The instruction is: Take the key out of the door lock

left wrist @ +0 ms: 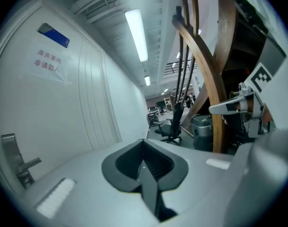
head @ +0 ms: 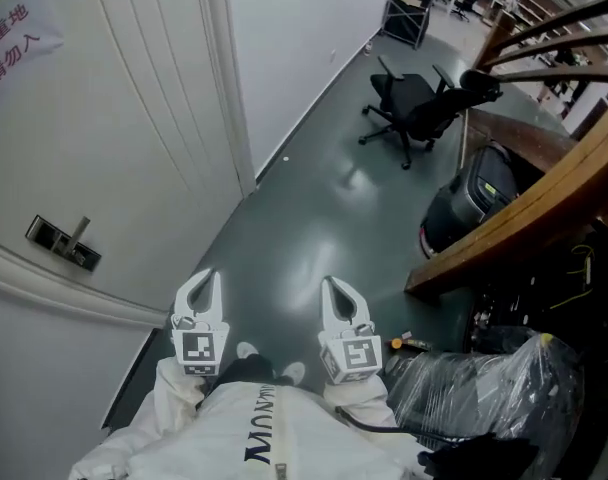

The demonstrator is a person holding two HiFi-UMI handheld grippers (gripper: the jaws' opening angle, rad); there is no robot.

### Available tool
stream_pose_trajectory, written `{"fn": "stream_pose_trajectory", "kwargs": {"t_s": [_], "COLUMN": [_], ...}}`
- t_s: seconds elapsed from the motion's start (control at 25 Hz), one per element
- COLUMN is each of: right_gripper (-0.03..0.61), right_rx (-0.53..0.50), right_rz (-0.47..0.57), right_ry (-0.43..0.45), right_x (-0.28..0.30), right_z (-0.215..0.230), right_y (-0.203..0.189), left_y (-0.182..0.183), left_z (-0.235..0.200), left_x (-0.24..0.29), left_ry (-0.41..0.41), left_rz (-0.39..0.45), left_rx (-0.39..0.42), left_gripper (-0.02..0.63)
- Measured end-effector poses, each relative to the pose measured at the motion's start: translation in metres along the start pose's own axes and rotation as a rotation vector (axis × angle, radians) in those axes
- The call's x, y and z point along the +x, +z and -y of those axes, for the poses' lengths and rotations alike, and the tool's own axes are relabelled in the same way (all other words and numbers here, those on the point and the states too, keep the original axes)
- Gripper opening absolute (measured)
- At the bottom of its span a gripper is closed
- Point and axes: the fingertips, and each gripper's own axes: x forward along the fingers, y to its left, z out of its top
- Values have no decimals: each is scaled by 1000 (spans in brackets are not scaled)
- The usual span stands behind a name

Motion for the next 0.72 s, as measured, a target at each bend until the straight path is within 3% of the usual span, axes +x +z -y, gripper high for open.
{"fn": "stream_pose_trajectory", "kwargs": {"t_s": [0.28,0.72], "right_gripper": [-8,-8], "right_rx": [-48,-127], "right_rz": [-36,-56], "right_ry": [195,481], "right_x": [68,156], "right_z": [-62,-195], "right_y": [4,11], "left_y": [-26,-80], "left_z": [-75,-198], "left_x": [-25,-93], "left_ry": [190,488], "left_rz": [-33,-87], "left_rx": [-65,-152], "left_gripper": [0,0]}}
